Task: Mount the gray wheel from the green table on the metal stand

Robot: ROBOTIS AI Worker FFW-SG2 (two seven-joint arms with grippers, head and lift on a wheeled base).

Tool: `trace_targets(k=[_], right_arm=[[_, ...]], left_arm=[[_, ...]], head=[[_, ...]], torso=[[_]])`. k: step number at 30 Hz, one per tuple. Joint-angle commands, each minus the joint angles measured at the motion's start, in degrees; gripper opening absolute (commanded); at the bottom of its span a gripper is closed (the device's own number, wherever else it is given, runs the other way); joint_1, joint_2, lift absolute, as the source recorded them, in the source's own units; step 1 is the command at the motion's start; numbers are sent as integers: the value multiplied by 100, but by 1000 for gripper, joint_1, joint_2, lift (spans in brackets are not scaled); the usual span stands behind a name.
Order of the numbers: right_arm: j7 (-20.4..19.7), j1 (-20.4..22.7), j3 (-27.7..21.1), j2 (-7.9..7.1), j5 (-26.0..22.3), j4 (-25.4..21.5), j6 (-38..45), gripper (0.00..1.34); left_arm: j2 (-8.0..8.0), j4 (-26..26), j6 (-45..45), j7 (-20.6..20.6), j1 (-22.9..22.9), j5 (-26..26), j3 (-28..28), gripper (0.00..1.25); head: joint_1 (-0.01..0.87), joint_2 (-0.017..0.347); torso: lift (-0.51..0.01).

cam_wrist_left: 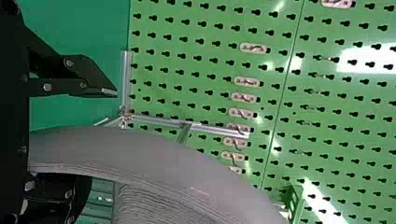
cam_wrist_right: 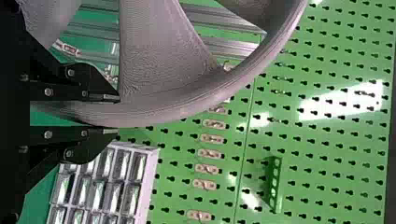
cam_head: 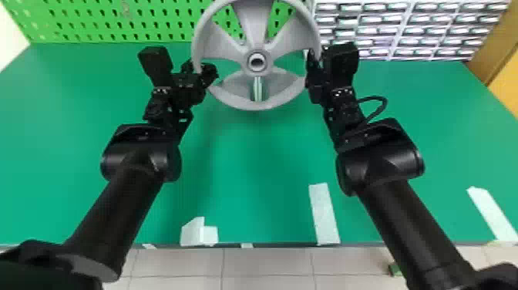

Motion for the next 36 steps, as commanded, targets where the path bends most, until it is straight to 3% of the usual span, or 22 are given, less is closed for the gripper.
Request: trace_targets(k=[1,29,31,33,36], right_arm=[[0,-63,29,17,2,73,42,278],[0,-379,56,39,99,591,324,279],[0,-326,47,39,99,556,315,304],[-8,-265,29,39,99,433,306,425],[-8,-203,3,39,134,301,306,443]], left_arm=[[0,103,-36,91,-103,-4,-31,361],[70,709,-98,117,-446,-154,57,361],[70,709,-98,117,-420,-154,57,365],[62,639,-98,179,-385,-92,4,402],[62,375,-62,521,-253,-101,-128,430]], head=[[868,52],[868,52],[868,52],[868,52],[868,52]], torso=[[-93],[-93],[-93],[-93],[-93]])
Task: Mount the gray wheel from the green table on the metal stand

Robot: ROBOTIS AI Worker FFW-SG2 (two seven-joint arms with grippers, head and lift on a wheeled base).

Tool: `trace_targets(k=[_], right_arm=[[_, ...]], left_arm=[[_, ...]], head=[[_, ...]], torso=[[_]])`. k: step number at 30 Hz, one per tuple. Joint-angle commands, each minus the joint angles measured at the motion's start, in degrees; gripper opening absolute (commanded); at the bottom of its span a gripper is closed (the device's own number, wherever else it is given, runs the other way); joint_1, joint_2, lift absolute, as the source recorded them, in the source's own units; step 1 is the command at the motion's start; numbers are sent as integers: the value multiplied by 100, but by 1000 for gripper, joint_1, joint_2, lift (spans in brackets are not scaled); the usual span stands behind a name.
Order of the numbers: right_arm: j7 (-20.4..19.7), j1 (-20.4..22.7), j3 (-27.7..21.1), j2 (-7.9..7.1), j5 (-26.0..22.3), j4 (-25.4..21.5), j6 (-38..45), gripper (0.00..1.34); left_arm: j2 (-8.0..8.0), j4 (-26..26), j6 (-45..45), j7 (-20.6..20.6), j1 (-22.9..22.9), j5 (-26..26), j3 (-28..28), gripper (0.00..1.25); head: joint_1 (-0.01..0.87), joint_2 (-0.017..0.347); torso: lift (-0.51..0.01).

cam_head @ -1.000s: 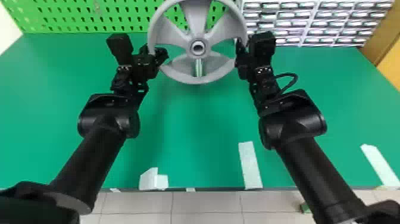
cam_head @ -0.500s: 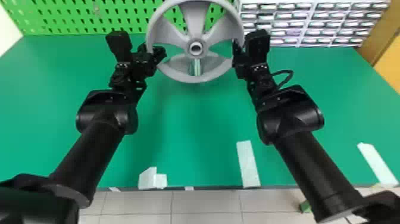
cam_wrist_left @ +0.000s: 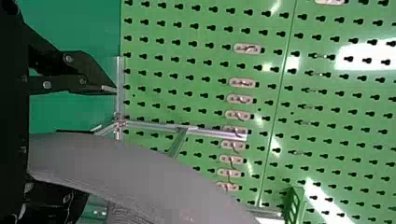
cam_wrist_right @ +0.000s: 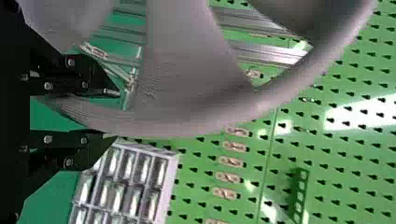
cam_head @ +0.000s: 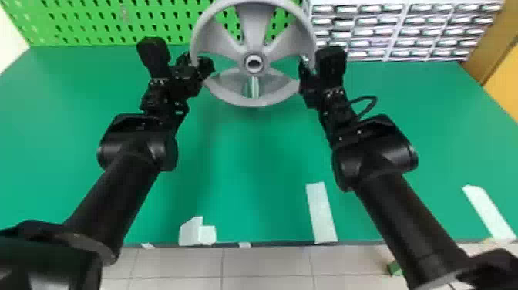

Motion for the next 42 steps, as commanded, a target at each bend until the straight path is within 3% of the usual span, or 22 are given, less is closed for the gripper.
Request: trace_targets(k=[1,10,14,19,24,32,39,42], right_arm=[[-5,92,-37,4,22,-211,-22,443],[-5,128,-37,4,22,-272,-22,448],[-5,136,-28,4,31,-290,-31,512],[-5,145,-28,4,31,-316,-49,519],[-5,145,-28,4,31,-325,-57,733],[-5,154,-28,4,22,-325,-57,904],[-5,145,-10,4,22,-325,-57,1151],[-5,154,-10,4,22,-325,-57,1215]], left_arm=[[-3,-306,44,557,170,18,-147,430],[-3,-412,44,557,232,9,-182,465],[-3,-500,44,601,267,-35,-182,502],[-3,-570,44,609,302,-61,-182,597],[-3,-658,87,618,337,-114,-147,666],[-3,-719,96,609,381,-123,-164,798],[-3,-754,87,530,390,-123,-164,1109],[-3,-763,87,513,390,-123,-155,1167]], head=[[868,52],[868,52],[868,52],[868,52],[868,52],[868,52],[868,52],[868,52]], torso=[[-93],[-93],[-93],[-93],[-93],[-93],[-93],[-93]])
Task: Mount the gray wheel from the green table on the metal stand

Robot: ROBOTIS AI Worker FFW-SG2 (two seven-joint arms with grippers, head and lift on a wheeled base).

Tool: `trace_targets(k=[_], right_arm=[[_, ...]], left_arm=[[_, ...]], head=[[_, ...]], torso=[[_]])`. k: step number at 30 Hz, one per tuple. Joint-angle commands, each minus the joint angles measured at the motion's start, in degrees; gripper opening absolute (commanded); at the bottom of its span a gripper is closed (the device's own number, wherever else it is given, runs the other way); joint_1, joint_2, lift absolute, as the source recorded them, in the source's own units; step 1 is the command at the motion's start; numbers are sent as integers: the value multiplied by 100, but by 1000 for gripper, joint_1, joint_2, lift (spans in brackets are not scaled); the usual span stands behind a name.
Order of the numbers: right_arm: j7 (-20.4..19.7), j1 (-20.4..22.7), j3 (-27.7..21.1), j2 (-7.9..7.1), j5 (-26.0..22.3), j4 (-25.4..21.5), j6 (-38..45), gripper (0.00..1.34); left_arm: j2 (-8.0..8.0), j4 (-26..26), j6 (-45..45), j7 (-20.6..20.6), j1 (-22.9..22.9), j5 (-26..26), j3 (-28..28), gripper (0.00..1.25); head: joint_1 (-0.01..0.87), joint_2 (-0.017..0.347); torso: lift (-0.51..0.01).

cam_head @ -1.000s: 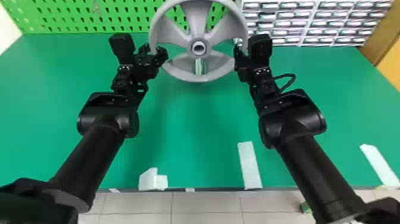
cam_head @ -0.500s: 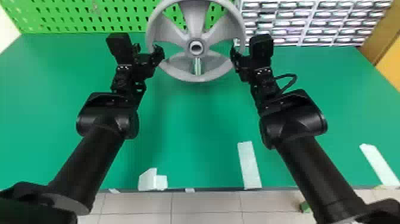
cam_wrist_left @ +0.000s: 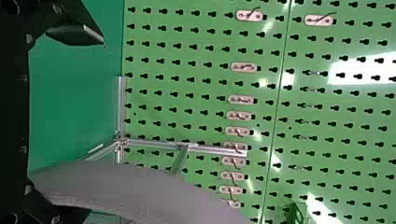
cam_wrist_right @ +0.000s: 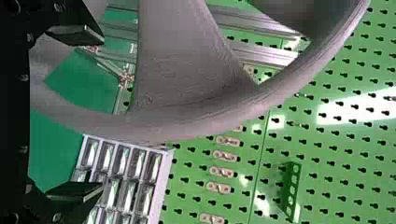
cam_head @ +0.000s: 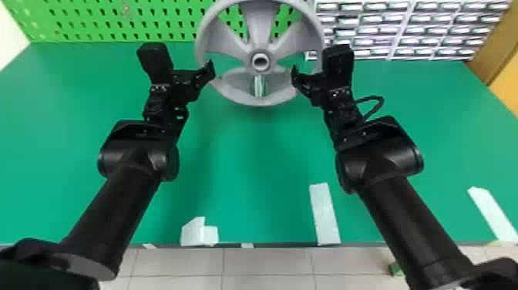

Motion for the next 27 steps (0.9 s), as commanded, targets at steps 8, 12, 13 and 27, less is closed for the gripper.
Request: trace_targets(k=[8,12,13,27], right_arm=[[0,-9,2,5,2,0,3,1266],[0,-9,11,5,29,0,12,1298],[0,-9,11,5,38,0,12,1302],[0,9,2,5,38,0,12,1316]], left_arm=[[0,-12,-3,-64,9,-52,9,1250],[0,-12,-3,-108,0,-79,9,1250],[0,-12,-3,-117,0,-96,9,1250],[0,-153,-3,-196,44,-184,-18,1250]], head=[[868,52],[868,52],[868,52],[868,52]], torso=[[-93],[-93],[-93],[-93]])
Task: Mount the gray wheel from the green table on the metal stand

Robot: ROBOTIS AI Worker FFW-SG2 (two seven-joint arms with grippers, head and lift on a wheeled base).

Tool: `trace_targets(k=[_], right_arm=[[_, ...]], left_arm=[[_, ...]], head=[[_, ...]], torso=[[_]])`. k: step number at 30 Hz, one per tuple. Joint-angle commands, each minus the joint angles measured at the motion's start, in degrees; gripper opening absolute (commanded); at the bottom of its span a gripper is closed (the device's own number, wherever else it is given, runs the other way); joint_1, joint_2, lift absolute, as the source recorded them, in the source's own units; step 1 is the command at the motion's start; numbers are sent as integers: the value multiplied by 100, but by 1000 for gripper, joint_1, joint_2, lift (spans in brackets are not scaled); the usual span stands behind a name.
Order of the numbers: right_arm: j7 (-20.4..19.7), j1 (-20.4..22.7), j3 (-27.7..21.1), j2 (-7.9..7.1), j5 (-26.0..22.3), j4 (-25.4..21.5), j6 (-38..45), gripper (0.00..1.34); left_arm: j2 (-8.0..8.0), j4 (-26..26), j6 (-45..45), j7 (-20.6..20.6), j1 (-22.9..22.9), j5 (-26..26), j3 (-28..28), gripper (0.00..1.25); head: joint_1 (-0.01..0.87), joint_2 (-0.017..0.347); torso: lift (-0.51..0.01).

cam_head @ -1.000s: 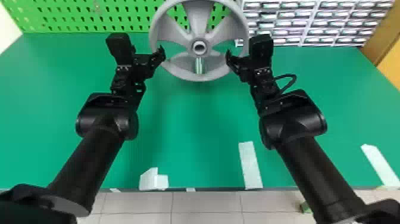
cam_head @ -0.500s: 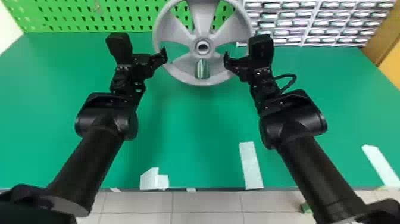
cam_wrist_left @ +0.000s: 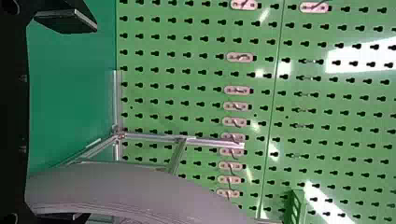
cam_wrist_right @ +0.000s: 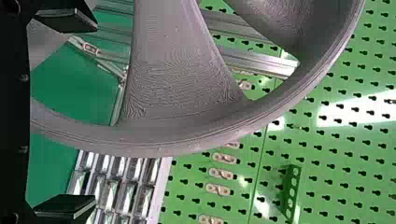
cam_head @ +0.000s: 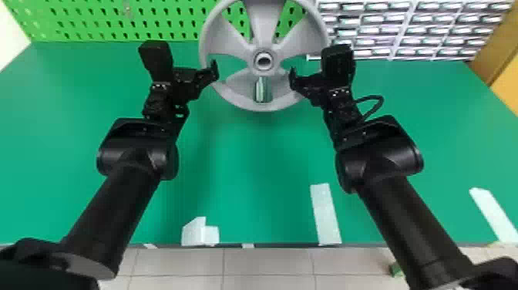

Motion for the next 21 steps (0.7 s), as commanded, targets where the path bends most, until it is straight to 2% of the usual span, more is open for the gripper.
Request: trace_targets(k=[1,21], right_arm=[[0,13,0,5,0,0,0,1318],[0,180,-62,5,-44,-334,97,1324]], left_arm=[[0,-94,2,27,45,1,-37,1250],[9,-630,11,36,388,168,-160,1250]], head=[[868,52],[868,52]], torso=[[-93],[-93]])
